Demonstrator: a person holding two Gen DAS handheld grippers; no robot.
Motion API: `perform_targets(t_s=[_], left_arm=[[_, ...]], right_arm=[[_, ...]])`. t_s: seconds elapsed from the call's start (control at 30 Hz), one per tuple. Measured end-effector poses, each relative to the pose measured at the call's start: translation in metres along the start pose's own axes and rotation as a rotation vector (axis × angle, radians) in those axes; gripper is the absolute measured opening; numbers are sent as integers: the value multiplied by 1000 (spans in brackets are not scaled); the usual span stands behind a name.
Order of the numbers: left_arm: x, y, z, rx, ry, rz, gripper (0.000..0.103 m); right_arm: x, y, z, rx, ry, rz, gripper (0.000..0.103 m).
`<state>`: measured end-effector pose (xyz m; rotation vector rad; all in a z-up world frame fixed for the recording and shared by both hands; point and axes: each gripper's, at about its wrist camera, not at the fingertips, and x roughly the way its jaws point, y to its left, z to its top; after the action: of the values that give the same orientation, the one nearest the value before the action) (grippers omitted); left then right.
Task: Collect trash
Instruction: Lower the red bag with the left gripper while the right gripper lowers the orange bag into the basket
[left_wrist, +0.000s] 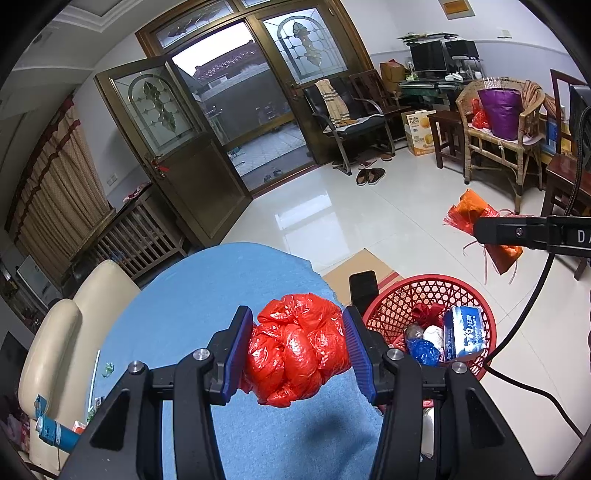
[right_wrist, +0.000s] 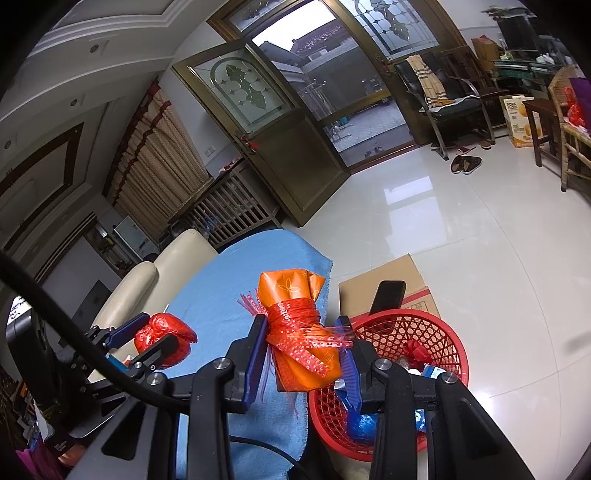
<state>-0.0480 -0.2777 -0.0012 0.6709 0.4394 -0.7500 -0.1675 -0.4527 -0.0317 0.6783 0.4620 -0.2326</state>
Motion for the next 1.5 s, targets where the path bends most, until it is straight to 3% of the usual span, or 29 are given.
perform_targets(t_s=[1.5], left_arm=[[26, -14, 2, 47, 38, -45, 52]], right_arm=[[5, -15, -4, 73, 13, -54, 40]])
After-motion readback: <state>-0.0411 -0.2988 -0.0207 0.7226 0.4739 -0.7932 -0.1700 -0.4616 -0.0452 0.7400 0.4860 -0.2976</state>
